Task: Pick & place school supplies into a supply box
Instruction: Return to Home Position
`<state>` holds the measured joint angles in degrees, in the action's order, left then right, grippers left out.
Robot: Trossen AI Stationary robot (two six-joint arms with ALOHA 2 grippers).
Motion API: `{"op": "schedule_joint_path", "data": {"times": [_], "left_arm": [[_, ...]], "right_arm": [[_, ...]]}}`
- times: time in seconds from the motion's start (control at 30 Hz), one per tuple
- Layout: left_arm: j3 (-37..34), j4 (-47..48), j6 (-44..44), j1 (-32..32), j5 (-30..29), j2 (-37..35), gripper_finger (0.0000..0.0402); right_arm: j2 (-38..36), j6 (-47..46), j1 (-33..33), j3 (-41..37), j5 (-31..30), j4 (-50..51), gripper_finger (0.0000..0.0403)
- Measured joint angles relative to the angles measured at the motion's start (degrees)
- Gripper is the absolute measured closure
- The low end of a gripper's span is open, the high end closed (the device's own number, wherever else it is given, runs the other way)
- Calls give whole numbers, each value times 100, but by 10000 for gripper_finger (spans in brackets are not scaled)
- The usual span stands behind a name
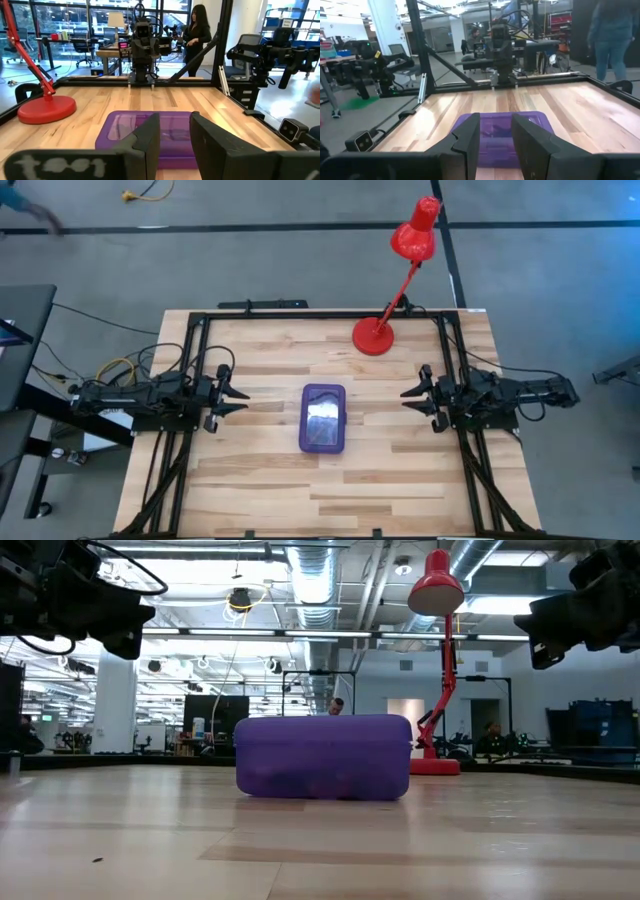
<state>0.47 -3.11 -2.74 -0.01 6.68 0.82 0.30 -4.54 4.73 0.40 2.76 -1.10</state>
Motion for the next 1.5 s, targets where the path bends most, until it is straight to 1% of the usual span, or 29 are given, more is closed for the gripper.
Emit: {"op": "schedule_joint_path", "data": {"times": [1.5], "left_arm": [[-4,2,50,0,-2,0,308]], "right_arm": [[0,0,0,-11,0,0,297]]}}
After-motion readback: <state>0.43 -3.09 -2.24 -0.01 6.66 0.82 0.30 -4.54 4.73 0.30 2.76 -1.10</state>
